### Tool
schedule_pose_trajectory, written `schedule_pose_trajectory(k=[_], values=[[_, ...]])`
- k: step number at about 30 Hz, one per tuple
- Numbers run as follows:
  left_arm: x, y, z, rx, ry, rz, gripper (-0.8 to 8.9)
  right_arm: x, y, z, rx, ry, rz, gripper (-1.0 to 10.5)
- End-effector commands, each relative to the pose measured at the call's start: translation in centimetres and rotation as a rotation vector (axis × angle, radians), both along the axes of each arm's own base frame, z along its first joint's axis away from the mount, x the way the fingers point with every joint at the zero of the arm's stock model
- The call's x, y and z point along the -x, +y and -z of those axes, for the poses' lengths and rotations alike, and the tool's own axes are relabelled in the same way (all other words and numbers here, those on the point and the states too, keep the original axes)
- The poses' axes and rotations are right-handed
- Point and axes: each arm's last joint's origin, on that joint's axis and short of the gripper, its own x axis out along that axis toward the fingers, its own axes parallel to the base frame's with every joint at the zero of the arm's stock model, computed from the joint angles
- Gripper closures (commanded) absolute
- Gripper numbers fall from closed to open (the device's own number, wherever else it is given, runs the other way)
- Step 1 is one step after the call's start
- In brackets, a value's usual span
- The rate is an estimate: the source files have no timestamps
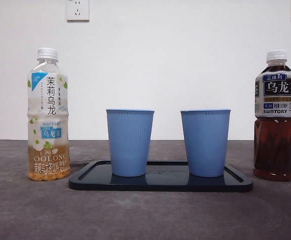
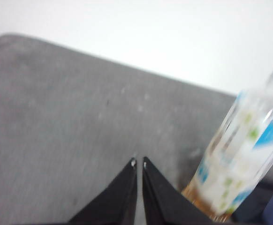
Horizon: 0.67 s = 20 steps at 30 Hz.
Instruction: Pour the drink into the cup
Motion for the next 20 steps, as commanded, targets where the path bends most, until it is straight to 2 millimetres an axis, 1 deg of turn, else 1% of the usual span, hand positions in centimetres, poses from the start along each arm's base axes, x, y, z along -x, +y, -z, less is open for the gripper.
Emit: schedule_pose_trajectory(k=[1, 7, 12, 15, 20], values=[[0.0, 0.0, -2.7, 0.020, -0.046, -0.001, 7.97, 0.2, 0.0, -1.7, -0.047, -0.010, -0.010, 9.3], [-0.8, -0.2, -8.0, 0.021, -0.058, 0.045, 7.97, 0.6, 0.2, -6.0, -0.067, -0.057, -0.065, 9.3], [-2.0, -0.6, -12.0, 0.029, -0.005, 0.164, 7.97, 0.6, 0.5, -9.9, -0.054, -0.044, -0.165, 9.3], [-2.8, -1.1, -13.9, 0.037, 0.021, 0.255, 7.97, 0.2, 0.7, -11.7, -0.053, -0.012, -0.249, 9.3], [-4.1, -2.3, -16.0, 0.049, 0.081, 0.443, 7.97, -0.9, 1.2, -13.8, -0.029, 0.065, -0.422, 9.3]])
